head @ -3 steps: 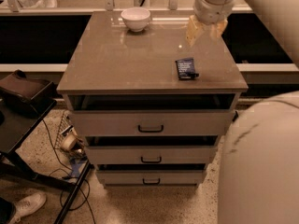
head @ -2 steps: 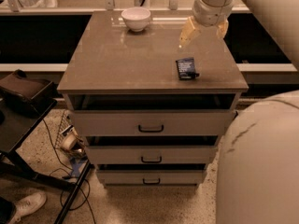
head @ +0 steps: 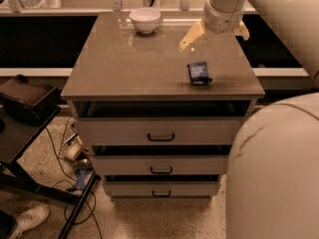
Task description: Move rxbar blueberry near white bowl
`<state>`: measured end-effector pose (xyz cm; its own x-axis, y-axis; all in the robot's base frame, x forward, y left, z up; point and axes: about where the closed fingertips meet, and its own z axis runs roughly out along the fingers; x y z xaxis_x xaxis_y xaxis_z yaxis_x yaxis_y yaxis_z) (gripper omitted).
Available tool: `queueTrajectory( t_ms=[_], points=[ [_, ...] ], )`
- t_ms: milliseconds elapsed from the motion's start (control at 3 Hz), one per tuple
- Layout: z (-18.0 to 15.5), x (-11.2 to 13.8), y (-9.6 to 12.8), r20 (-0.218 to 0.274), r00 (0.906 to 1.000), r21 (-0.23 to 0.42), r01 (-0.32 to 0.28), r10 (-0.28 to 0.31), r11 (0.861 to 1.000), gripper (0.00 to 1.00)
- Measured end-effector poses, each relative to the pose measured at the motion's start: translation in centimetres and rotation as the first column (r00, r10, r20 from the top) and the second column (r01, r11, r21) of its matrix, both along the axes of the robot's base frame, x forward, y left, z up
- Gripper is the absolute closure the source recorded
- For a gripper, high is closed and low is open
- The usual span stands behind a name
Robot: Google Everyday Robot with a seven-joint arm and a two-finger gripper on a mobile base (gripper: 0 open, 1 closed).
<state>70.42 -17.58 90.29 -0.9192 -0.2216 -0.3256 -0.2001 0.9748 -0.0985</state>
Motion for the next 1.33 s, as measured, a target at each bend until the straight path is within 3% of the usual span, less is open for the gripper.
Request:
queueTrajectory(
  t_ms=[333, 667, 1000, 1333],
  points=[
    [-3.0, -0.3, -0.1, -0.076, 0.9969, 0.034, 0.021, -0.019, 0.999, 0.0],
    [-6.5, -0.2, 0.7, -0.17, 0.9853, 0.101, 0.037, -0.02, 0.994, 0.03],
    [-8.7, -0.2, 2.1, -0.229, 0.9734, 0.158, 0.036, 0.002, 0.987, 0.25],
    [-9.6, -0.2, 3.4, -0.249, 0.9681, 0.171, 0.023, 0.021, 0.985, 0.49]
  ],
)
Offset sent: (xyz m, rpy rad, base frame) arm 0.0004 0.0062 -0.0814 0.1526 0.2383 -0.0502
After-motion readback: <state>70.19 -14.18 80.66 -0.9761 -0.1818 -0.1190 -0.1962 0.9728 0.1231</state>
